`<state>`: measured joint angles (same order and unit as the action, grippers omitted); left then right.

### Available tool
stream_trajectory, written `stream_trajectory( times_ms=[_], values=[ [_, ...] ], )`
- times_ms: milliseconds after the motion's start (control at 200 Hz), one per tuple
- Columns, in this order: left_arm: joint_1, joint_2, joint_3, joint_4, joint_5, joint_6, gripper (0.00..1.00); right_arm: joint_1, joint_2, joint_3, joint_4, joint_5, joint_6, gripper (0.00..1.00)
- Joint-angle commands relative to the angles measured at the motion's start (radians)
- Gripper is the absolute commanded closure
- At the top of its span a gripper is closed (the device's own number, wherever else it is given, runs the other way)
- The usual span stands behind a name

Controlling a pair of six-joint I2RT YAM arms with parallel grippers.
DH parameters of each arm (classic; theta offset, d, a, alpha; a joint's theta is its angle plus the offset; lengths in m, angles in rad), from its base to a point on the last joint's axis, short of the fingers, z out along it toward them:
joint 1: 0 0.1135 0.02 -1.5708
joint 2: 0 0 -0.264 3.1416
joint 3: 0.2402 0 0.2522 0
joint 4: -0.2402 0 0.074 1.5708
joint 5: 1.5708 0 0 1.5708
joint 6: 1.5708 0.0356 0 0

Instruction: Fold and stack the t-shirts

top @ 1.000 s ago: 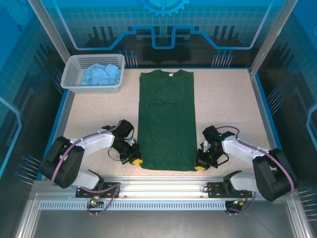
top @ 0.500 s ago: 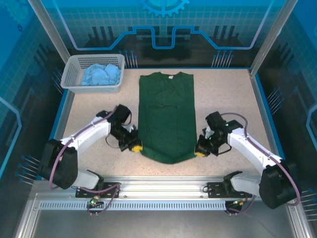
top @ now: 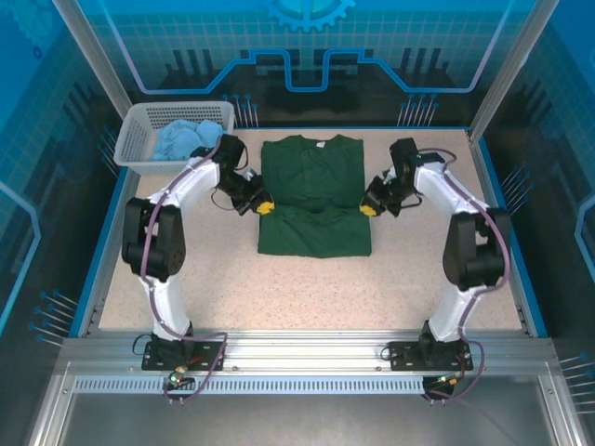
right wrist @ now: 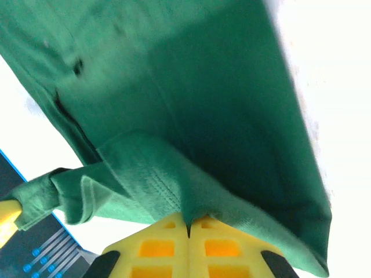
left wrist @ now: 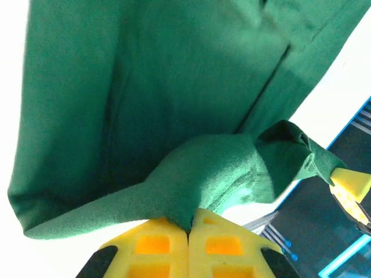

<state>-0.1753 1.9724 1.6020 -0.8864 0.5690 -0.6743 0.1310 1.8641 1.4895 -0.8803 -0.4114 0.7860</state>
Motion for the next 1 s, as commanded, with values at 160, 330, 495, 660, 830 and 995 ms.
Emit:
stream_trajectory(
  times_ms=[160, 330, 495, 660, 830, 995],
  values=[
    [0.053, 0.235, 0.259, -0.058, -0.029, -0.027, 1.0, -0.039, 0.293, 0.305, -0.106, 0.004, 0.012, 1.0],
    [0.058, 0.349, 0.381, -0.109, -0.056, -0.032, 0.87, -0.058, 0.396, 0.391, -0.108, -0.009, 0.048, 0.88],
    [0.073, 0.33, 0.398, -0.095, -0.124, -0.068, 0.47, -0.087, 0.449, 0.487, -0.164, -0.004, 0.053, 0.51],
    [0.064, 0.178, 0.345, -0.086, -0.249, -0.059, 0.28, -0.109, 0.249, 0.318, -0.036, 0.021, 0.07, 0.36],
    [-0.031, 0.005, 0.152, 0.007, -0.298, -0.057, 0.37, -0.029, 0.05, 0.033, 0.157, -0.052, 0.061, 0.47],
    [-0.146, 0.017, 0.047, 0.109, -0.214, -0.066, 0.58, 0.071, 0.014, -0.101, 0.244, -0.045, 0.057, 0.61]
  ],
)
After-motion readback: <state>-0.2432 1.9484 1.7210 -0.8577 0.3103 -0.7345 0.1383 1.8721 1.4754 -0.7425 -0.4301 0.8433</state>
